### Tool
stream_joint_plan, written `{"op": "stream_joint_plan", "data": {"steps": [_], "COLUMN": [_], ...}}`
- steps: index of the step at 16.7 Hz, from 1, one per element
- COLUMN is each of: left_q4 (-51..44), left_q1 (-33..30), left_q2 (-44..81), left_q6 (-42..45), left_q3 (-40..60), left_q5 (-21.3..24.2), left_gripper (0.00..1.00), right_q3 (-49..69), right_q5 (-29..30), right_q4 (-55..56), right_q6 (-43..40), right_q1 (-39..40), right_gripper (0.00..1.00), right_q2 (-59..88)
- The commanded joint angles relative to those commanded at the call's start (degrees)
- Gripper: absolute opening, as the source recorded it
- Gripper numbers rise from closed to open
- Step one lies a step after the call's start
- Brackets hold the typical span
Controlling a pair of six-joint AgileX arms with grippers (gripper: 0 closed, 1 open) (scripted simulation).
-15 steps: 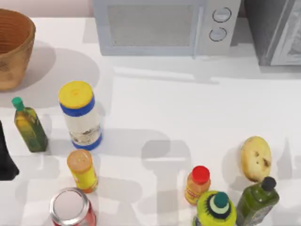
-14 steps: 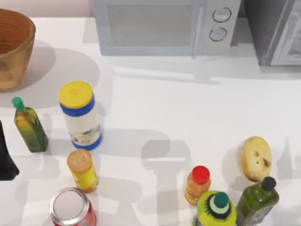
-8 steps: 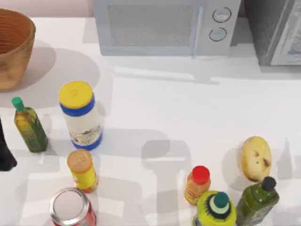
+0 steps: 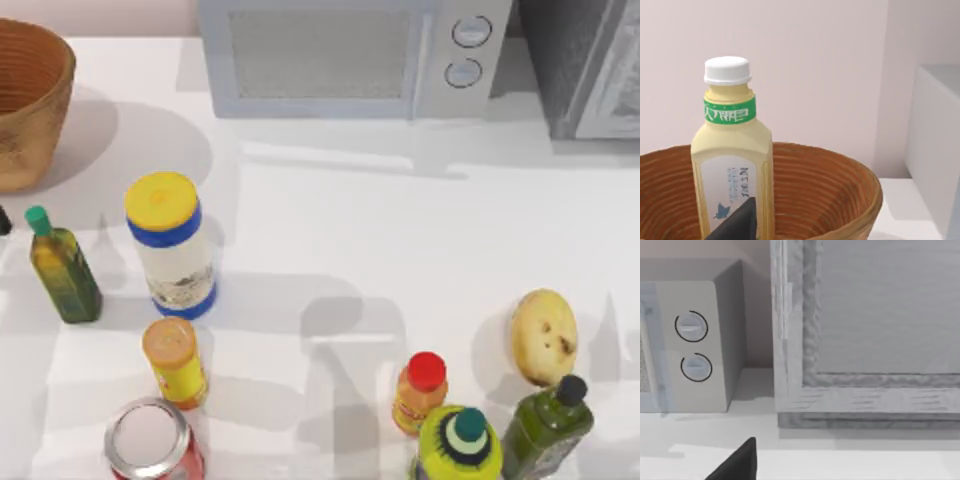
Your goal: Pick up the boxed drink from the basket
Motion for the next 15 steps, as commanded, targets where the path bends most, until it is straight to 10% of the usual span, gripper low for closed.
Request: {"op": "stream_joint_plan", "data": {"steps": [15], "left_q4": [39.07], "left_q1": [9.65], "left_q2": [64.18], "left_q6": [0.47], "left_q3": [24.50], "left_q5": [11.04], "left_gripper": [1.00], "right_q3": [0.00], "right_q5": [0.00], "right_q4": [0.00], "right_q6": [0.00], "right_q1": [0.00], "right_gripper": [1.00], "right_q2": [0.00]}}
